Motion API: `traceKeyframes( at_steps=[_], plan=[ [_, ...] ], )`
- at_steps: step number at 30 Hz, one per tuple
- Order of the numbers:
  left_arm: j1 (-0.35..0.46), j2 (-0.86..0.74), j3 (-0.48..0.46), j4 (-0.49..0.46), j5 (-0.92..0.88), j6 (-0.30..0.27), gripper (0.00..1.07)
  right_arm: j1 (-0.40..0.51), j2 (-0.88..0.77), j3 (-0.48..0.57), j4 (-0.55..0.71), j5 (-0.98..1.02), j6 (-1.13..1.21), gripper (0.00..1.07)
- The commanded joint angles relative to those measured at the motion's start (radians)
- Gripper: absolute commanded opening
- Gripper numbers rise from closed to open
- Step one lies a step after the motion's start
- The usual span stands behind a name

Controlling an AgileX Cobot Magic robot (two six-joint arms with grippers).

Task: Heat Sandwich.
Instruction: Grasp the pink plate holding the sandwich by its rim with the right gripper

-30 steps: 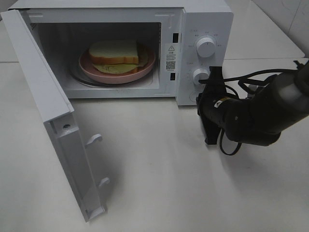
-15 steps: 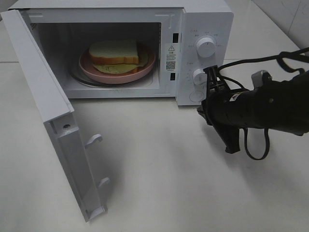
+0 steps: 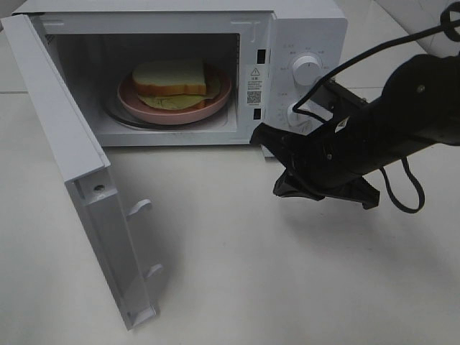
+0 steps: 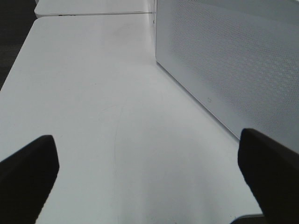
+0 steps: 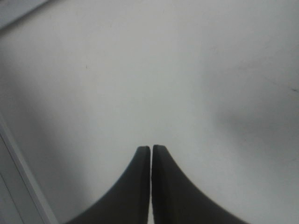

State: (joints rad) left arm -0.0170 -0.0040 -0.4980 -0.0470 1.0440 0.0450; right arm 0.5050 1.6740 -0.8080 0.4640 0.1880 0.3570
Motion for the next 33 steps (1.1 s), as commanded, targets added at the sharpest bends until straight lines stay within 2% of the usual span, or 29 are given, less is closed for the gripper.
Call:
traceKeyframes(
  at_steps=[1, 7, 13, 16, 17, 18, 22, 26, 31, 33],
  plan=[
    [-0.005, -0.027, 0.003, -0.007, -0.016, -0.008, 1.02, -0.006, -0.009, -0.058, -0.068, 0.184, -0.193, 0.06],
    [-0.005, -0.027, 0.003, -0.007, -0.016, -0.008, 1.02, -0.006, -0.009, -0.129, -0.164, 0.399, -0.452, 0.08],
    [-0.005, -0.027, 0.003, -0.007, -0.016, -0.008, 1.02, -0.006, -0.009, -0.183, -0.256, 0.514, -0.619, 0.09],
    [-0.005, -0.027, 0.003, -0.007, -0.016, -0.008, 1.02, -0.006, -0.009, -0.22, -0.297, 0.583, -0.846, 0.09],
    [-0.005, -0.027, 0.003, -0.007, -0.016, -0.008, 1.02, -0.006, -0.009, -0.22, -0.297, 0.583, -0.846, 0.09],
    [-0.005, -0.027, 0.003, -0.007, -0.016, -0.008, 1.02, -0.006, -0.009, -0.236, -0.306, 0.622, -1.006, 0.09],
    [-0.005, -0.027, 0.003, -0.007, -0.016, -0.008, 1.02, -0.006, -0.009, -0.25, -0.306, 0.66, -1.184, 0.1],
    [-0.005, -0.027, 0.003, -0.007, -0.016, -0.008, 1.02, -0.006, -0.009, -0.251, -0.344, 0.688, -1.584, 0.11],
    [-0.005, -0.027, 0.003, -0.007, -0.016, -0.008, 1.02, -0.005, -0.009, -0.251, -0.375, 0.689, -1.664, 0.13],
    [-0.005, -0.027, 0.003, -0.007, -0.016, -0.008, 1.02, -0.005, -0.009, -0.251, -0.421, 0.679, -1.658, 0.17]
  ],
)
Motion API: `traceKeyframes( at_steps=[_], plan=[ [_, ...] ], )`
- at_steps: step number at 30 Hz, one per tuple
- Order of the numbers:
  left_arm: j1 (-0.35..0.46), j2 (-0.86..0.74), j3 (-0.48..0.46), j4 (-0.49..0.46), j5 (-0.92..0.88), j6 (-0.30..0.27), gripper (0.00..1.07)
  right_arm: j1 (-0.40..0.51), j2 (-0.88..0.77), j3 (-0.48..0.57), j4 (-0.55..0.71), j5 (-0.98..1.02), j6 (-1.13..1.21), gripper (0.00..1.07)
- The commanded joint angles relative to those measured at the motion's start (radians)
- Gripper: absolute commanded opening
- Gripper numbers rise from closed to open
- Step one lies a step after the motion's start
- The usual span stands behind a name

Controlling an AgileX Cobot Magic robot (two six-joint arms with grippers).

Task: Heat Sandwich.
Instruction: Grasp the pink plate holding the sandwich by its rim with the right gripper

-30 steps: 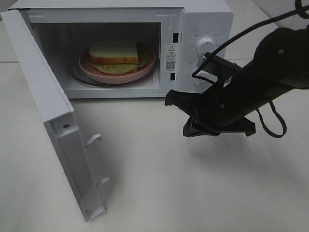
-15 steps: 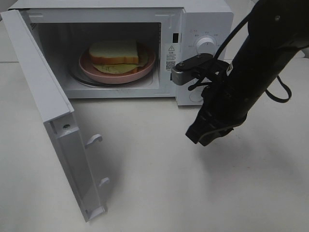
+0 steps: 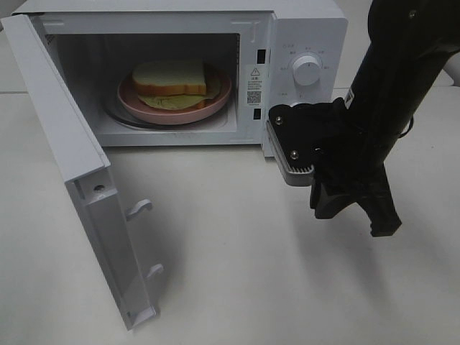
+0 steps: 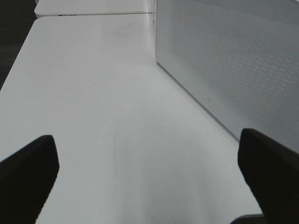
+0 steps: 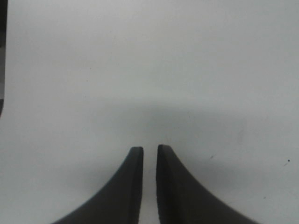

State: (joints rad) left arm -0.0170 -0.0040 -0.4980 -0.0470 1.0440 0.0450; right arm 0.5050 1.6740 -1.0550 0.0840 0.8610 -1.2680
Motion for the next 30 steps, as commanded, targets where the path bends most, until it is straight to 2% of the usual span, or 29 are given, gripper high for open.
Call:
traceKeyframes(
  at_steps=[1, 2, 3, 5, 6, 7, 8, 10, 11, 12, 15, 30],
  plan=[
    [-0.005, -0.027, 0.003, -0.007, -0.016, -0.008, 1.02, -0.003, -0.009, -0.004, -0.06, 0.006, -0.028, 0.2],
    [-0.005, -0.027, 0.003, -0.007, -0.016, -0.008, 1.02, -0.003, -0.009, -0.004, -0.084, 0.004, -0.013, 0.28],
    [-0.005, -0.027, 0.003, -0.007, -0.016, -0.008, 1.02, -0.003, -0.009, -0.004, -0.084, 0.004, -0.013, 0.28],
    [-0.005, -0.027, 0.003, -0.007, -0.016, -0.008, 1.02, -0.003, -0.009, -0.004, -0.095, -0.017, 0.024, 0.41],
    [-0.005, -0.027, 0.003, -0.007, -0.016, -0.008, 1.02, -0.003, -0.009, -0.004, -0.095, -0.043, 0.071, 0.54],
    [-0.005, -0.027, 0.003, -0.007, -0.016, -0.008, 1.02, -0.003, -0.009, -0.004, -0.095, -0.043, 0.071, 0.54],
    [-0.005, -0.027, 0.003, -0.007, -0.016, -0.008, 1.02, -0.002, -0.009, -0.004, -0.095, -0.051, 0.097, 0.6],
    [-0.005, -0.027, 0.003, -0.007, -0.016, -0.008, 1.02, -0.002, -0.009, -0.004, -0.101, -0.069, 0.145, 0.76],
    [-0.005, -0.027, 0.003, -0.007, -0.016, -0.008, 1.02, -0.002, -0.009, -0.004, -0.107, -0.069, 0.187, 0.89],
    [-0.005, -0.027, 0.003, -0.007, -0.016, -0.008, 1.02, -0.002, -0.009, -0.004, -0.107, -0.069, 0.187, 0.89],
    [-0.005, -0.027, 0.003, -0.007, -0.016, -0.008, 1.02, -0.002, -0.009, -0.004, -0.111, -0.074, 0.209, 1.0],
    [-0.005, -0.027, 0.003, -0.007, -0.016, -0.008, 1.02, -0.002, -0.009, -0.005, -0.136, -0.1, 0.187, 0.96]
  ],
)
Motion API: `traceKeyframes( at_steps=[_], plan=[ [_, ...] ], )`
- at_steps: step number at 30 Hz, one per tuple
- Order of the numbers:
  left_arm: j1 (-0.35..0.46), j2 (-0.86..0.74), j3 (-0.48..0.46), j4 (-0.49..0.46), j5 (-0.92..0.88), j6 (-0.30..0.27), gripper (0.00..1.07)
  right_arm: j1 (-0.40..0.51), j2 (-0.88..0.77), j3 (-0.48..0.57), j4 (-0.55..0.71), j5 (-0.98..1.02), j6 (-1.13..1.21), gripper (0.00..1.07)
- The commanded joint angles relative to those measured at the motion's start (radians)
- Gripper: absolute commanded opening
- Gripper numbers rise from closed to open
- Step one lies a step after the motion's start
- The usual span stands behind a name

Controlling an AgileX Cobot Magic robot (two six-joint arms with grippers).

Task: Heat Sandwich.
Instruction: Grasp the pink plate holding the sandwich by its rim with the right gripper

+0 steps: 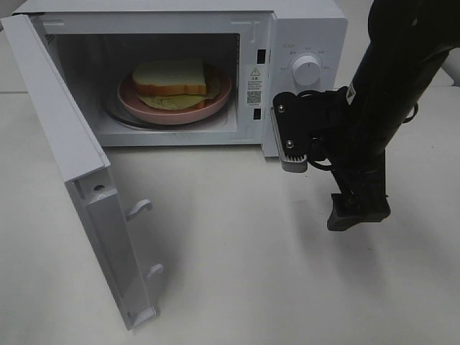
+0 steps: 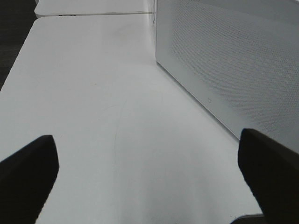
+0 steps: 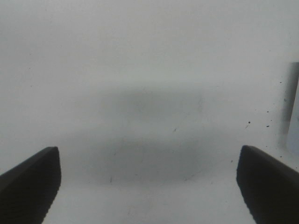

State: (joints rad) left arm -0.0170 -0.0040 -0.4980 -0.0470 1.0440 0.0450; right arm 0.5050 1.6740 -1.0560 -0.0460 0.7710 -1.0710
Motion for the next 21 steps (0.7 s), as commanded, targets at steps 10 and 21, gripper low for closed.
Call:
traceKeyframes(
  at_steps=[10, 21],
  plan=[
    [-0.005, -0.027, 0.003, -0.007, -0.016, -0.008, 1.02, 0.069, -0.009, -0.084, -0.06, -0.037, -0.006, 0.95],
    [-0.005, -0.027, 0.003, -0.007, -0.016, -0.008, 1.02, 0.103, 0.042, -0.211, -0.084, -0.124, -0.044, 0.93]
  ],
)
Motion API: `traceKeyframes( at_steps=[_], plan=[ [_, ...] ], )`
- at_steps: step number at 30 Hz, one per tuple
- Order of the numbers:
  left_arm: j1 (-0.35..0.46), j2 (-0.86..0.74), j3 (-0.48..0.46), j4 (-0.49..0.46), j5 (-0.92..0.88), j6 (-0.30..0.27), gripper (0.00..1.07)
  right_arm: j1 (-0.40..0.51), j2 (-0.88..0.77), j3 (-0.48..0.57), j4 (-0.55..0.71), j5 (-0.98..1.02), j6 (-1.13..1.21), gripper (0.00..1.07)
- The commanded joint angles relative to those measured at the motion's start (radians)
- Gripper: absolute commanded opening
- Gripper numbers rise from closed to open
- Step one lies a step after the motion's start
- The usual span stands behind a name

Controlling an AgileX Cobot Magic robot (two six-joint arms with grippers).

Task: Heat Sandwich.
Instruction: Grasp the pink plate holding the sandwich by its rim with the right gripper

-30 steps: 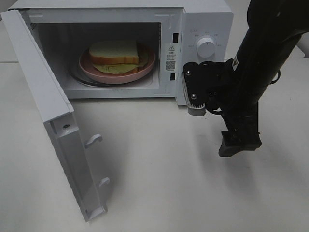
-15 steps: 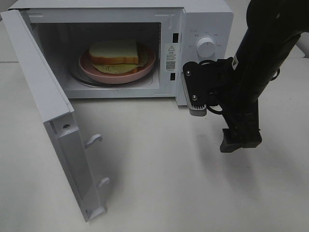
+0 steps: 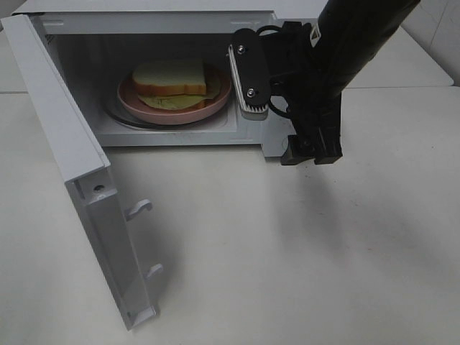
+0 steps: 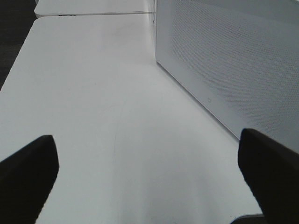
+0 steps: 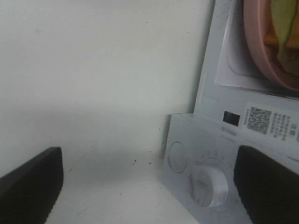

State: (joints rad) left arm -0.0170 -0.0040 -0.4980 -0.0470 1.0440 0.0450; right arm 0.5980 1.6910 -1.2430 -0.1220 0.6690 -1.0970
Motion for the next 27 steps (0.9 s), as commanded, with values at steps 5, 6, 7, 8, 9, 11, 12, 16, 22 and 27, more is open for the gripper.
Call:
traceKeyframes(
  at_steps=[5, 6, 7, 8, 9, 11, 12, 16, 22, 27],
  plan=[
    [-0.005, -0.027, 0.003, -0.007, -0.016, -0.008, 1.02, 0.034, 0.073, -0.057, -0.002, -0.094, -0.026, 0.93],
    [-0.005, -0.027, 0.003, -0.007, -0.016, -0.008, 1.02, 0.042, 0.084, -0.065, -0.002, -0.101, -0.026, 0.92],
    [-0.005, -0.027, 0.003, -0.007, -0.016, -0.008, 1.02, 0.042, 0.084, -0.065, -0.002, -0.101, -0.026, 0.92],
    [-0.005, -0.027, 0.003, -0.007, -0.016, -0.008, 1.02, 0.048, 0.115, -0.089, -0.006, -0.109, -0.026, 0.92],
    [-0.005, -0.027, 0.003, -0.007, -0.016, -0.008, 1.02, 0.05, 0.127, -0.102, -0.005, -0.111, -0.026, 0.92],
    [-0.005, -0.027, 0.003, -0.007, -0.016, -0.008, 1.02, 0.056, 0.143, -0.116, -0.005, -0.115, -0.026, 0.92],
    [-0.005, -0.027, 0.003, -0.007, -0.016, -0.008, 1.02, 0.056, 0.159, -0.128, -0.005, -0.115, -0.026, 0.92],
    [-0.005, -0.027, 0.003, -0.007, -0.016, -0.008, 1.02, 0.056, 0.221, -0.189, -0.003, -0.116, -0.026, 0.92],
    [-0.005, -0.027, 0.003, -0.007, -0.016, -0.008, 1.02, 0.056, 0.328, -0.297, -0.003, -0.123, -0.025, 0.92],
    [-0.005, -0.027, 0.003, -0.007, -0.016, -0.008, 1.02, 0.056, 0.407, -0.383, -0.003, -0.122, -0.025, 0.91]
  ],
)
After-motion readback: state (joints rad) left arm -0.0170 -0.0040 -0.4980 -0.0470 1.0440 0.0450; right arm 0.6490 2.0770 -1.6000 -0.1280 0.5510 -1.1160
